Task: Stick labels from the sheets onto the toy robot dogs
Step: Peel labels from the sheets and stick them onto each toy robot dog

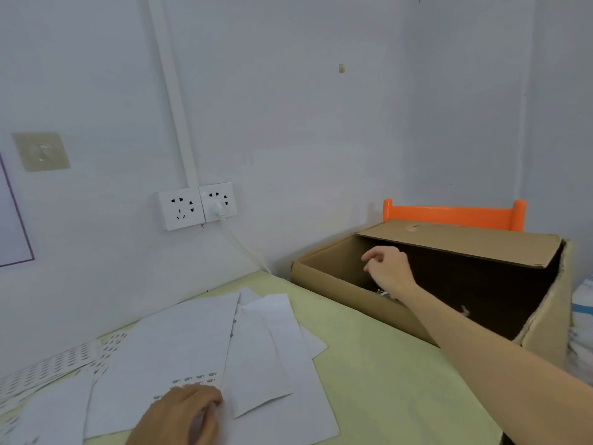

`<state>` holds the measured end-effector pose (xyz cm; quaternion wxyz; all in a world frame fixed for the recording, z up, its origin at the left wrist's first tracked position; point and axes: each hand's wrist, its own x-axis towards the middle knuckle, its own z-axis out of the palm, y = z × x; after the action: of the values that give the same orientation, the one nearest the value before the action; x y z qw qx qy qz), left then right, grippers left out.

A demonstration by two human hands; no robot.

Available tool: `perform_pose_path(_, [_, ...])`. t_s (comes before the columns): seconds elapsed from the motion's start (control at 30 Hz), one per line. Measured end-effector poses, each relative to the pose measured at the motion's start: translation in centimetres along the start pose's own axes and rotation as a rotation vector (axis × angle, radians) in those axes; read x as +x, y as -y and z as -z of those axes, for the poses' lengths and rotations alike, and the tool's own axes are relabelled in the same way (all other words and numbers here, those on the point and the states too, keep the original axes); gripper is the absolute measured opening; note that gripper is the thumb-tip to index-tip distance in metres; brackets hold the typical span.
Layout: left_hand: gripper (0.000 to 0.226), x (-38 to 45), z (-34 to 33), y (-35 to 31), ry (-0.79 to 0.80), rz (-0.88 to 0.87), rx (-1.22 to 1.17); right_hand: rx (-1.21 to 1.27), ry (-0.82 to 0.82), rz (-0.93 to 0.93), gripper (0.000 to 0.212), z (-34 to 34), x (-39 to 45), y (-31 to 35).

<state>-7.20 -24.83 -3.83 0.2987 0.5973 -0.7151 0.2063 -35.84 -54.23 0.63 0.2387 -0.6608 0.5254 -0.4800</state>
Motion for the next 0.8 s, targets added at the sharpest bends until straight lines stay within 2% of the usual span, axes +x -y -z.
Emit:
perform_pose_path(0.1, [0.030,-0.3,0.4,0.2,0.100,0.002,-0.008,-0.191,0.096,0.264,0.027,-1.9,-2.1,2.9])
perform_pose_path(0.17, [0.028,-0.2,0.6,0.0,0.128,0.024,-0.026,-0.228,0.182,0.422,0.028,-3.8,-4.1,5.4])
perform_pose_path(0.23, [0.020,-0.6,0.8,0.1,0.146,0.067,-0.014,-0.185,0.345,0.502,0.029,-6.0,-7.1,8.4])
perform_pose_path(0.37, [0.021,-1.3,1.4,0.8,0.181,0.368,-0.169,-0.016,0.779,0.538,0.031,-10.6,-14.2,13.8])
perform_pose_path(0.43, [0.029,-1.3,2.0,0.8,0.111,0.507,-0.428,0.036,0.944,0.575,0.036,-12.8,-17.8,15.5])
perform_pose_path(0.5, [0.037,-1.2,2.7,0.7,-0.040,0.668,-0.648,0.053,0.968,0.663,0.039,-14.3,-20.8,16.3])
perform_pose_path(0.6, [0.031,-1.5,2.9,1.2,-0.257,0.836,-0.696,0.089,0.897,0.726,0.034,-15.0,-22.5,15.9])
perform_pose_path(0.67, [0.027,-1.2,3.5,1.5,-0.368,0.930,-0.723,0.010,0.868,0.756,0.036,-15.1,-22.5,15.0])
perform_pose_path(0.73, [0.025,-0.6,4.9,1.6,-0.372,0.980,-0.719,-0.084,0.861,0.814,0.038,-15.2,-22.4,14.1])
perform_pose_path(0.8, [0.022,0.0,6.9,1.9,-0.261,0.972,-0.720,-0.145,0.826,0.876,0.038,-15.5,-22.3,13.7])
